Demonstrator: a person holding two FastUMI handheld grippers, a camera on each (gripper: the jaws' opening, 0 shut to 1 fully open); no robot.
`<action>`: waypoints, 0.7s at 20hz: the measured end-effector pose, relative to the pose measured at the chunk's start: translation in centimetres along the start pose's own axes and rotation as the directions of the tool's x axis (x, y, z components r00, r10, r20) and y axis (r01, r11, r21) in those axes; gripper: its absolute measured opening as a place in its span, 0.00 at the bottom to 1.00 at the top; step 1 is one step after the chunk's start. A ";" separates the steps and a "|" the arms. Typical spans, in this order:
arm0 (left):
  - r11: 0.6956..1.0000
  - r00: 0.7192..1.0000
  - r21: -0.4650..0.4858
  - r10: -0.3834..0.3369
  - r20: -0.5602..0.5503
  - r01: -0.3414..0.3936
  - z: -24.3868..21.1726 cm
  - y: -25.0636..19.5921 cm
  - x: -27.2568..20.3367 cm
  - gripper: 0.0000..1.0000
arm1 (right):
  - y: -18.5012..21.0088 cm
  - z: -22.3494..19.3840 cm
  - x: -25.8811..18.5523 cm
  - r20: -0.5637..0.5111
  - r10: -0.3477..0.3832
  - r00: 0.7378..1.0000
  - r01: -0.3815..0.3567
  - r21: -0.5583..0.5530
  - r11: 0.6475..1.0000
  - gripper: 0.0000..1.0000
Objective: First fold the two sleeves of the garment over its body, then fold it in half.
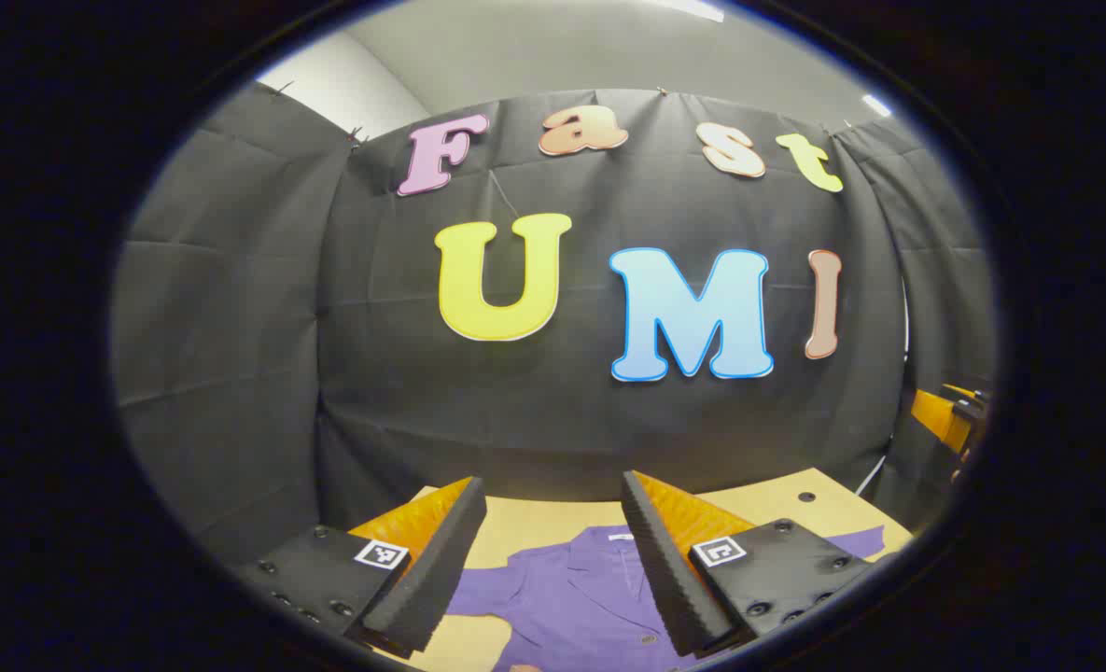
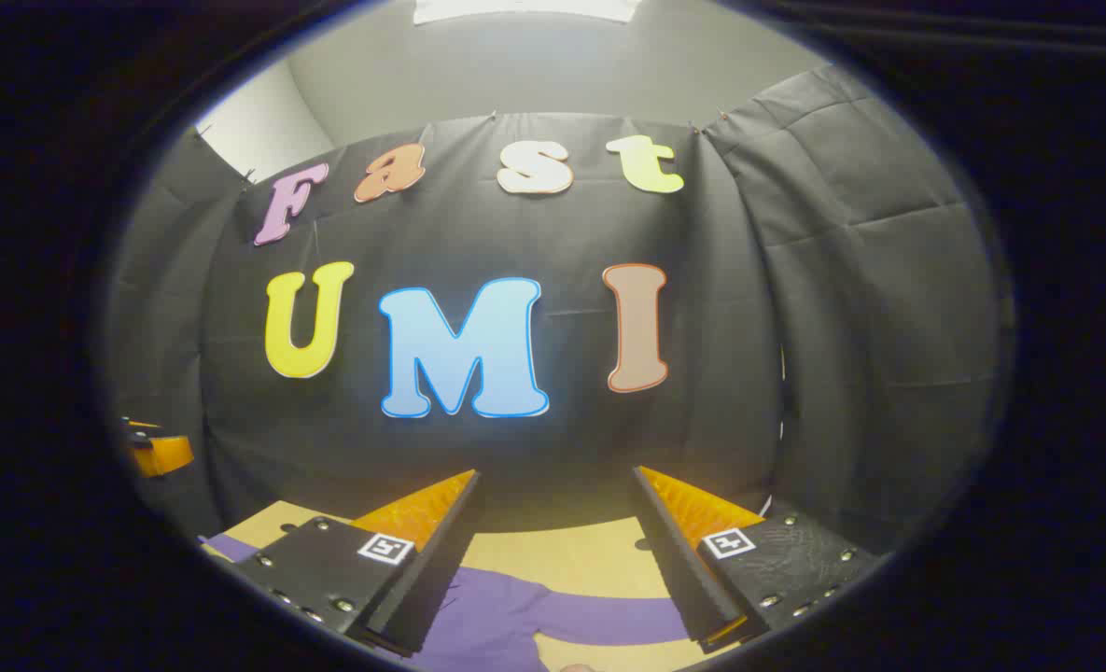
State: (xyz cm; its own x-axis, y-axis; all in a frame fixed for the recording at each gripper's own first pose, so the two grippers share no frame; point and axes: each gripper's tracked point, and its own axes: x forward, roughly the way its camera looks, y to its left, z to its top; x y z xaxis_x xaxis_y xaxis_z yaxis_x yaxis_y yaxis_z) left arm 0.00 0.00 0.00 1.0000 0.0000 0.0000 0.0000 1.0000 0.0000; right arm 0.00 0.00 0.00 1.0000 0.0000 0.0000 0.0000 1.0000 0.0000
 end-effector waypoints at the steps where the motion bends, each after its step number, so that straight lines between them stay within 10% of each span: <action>1: 1.000 1.000 -0.002 0.002 -0.003 -0.002 -0.2 0.1 -0.1 0.93 | -0.2 -0.2 0.1 -0.004 -0.002 1.000 0.002 0.000 1.000 0.96; 14: 1.000 1.000 0.018 0.021 -0.001 -0.021 0.1 0.5 1.5 0.93 | -7.5 -5.8 2.9 -0.132 -0.138 0.982 0.128 -0.079 0.989 0.96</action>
State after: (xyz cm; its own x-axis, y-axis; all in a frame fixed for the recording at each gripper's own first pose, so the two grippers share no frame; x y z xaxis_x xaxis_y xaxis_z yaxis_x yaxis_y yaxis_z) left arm 1.49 0.49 0.07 0.9998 0.0214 -0.0012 -0.0214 0.9996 0.0184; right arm 2.86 -7.46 -5.76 0.9816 -0.1377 -0.1325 0.1279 0.9886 -0.0793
